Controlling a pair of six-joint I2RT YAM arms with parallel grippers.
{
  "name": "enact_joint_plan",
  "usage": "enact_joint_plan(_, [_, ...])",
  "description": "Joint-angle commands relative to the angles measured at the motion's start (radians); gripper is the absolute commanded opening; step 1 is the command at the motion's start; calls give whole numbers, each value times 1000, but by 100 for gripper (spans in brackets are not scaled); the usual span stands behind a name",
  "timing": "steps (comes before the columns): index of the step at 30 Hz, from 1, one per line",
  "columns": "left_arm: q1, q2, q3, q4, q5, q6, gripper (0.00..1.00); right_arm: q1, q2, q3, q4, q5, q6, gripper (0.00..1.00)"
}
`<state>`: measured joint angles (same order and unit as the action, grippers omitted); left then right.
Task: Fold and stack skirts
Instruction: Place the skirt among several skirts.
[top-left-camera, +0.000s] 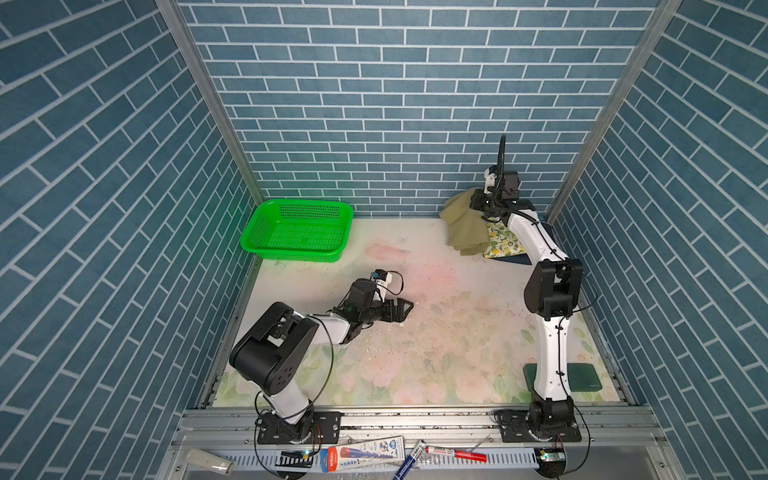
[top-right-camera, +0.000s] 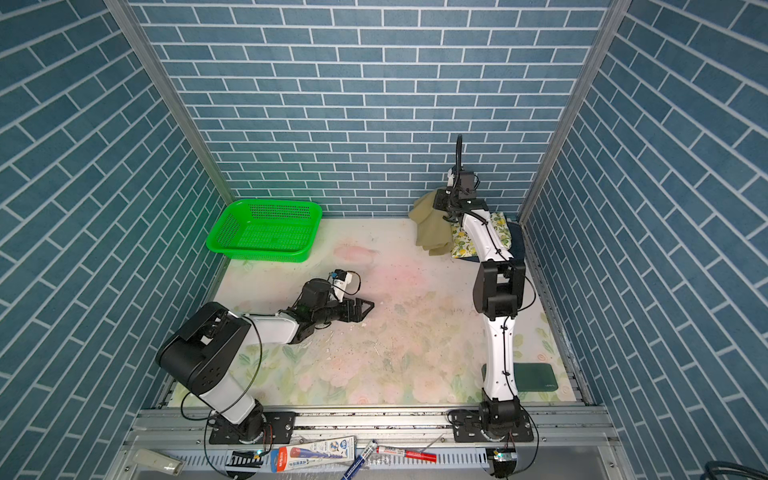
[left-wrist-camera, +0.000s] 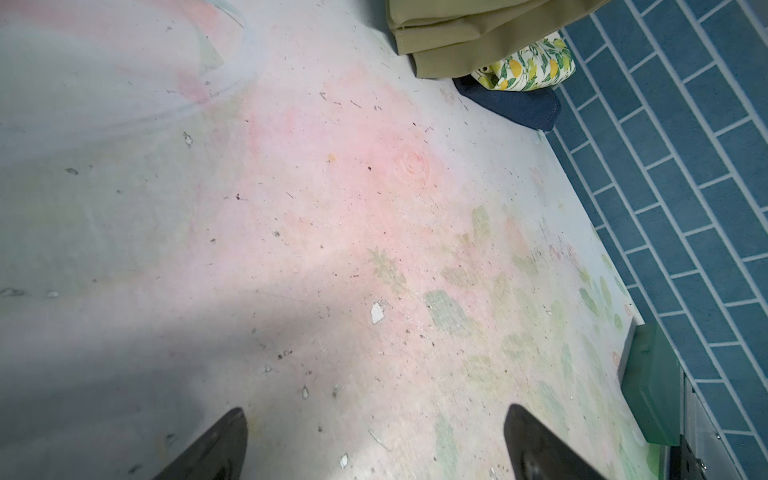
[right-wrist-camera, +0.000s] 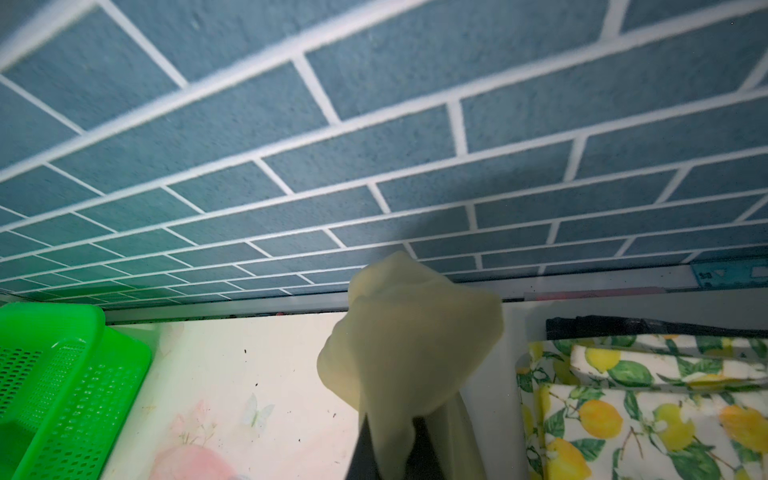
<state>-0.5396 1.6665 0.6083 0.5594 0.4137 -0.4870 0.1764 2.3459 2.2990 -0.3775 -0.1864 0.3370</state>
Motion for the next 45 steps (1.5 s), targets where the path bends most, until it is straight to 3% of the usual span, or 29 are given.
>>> enact_joint_plan(1, [-4, 5, 19, 7, 10, 1, 97, -23, 28, 150, -24, -37, 25, 0])
enact_joint_plan(20, [-4, 39, 34, 11, 33, -19, 96, -167, 18, 223, -168, -156, 86, 0])
enact_joint_plan(45, [-6, 105, 86, -28, 45, -13, 96, -332, 160, 252, -180, -236, -61, 0])
